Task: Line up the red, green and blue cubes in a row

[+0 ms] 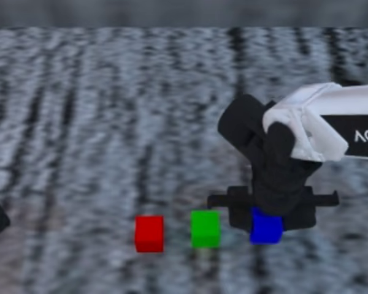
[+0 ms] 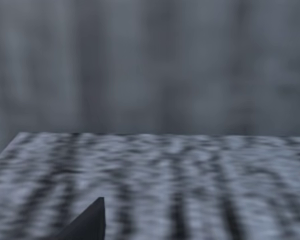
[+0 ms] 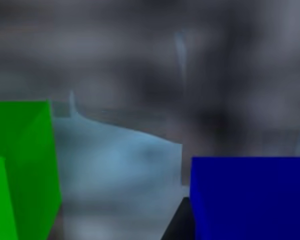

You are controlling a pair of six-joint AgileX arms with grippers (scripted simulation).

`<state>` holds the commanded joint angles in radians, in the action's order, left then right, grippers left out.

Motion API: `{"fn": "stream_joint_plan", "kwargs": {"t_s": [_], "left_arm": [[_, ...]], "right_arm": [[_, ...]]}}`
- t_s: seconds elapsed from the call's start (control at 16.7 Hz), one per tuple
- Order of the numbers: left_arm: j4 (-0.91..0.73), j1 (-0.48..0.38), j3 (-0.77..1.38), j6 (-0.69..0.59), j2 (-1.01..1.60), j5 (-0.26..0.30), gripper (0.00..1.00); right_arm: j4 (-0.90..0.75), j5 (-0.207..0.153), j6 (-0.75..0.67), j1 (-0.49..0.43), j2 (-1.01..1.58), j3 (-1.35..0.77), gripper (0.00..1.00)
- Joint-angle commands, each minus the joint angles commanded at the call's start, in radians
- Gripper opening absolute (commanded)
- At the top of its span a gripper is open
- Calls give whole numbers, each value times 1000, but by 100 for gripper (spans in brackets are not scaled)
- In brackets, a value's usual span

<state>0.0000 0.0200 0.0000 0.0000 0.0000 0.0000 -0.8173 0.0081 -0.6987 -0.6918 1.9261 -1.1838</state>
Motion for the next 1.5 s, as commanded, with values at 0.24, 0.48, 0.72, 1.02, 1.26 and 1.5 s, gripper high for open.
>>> {"fn": "stream_joint_plan", "kwargs": {"t_s": [0.24, 0.48, 0.72, 1.02, 1.26, 1.5], "left_arm": [[0, 0, 0, 0, 0, 0, 100], [0, 0, 0, 0, 0, 0, 100], [0, 0, 0, 0, 0, 0, 100], [0, 0, 0, 0, 0, 0, 100], [0, 0, 0, 0, 0, 0, 100], [0, 0, 0, 0, 0, 0, 100]], "right_arm": [[15, 0, -1, -1, 8, 11, 0], [15, 0, -1, -1, 8, 11, 23], [15, 0, -1, -1, 8, 11, 53], [15, 0, -1, -1, 8, 11, 90], [15, 0, -1, -1, 8, 11, 100], [15, 0, -1, -1, 8, 11, 100]]}}
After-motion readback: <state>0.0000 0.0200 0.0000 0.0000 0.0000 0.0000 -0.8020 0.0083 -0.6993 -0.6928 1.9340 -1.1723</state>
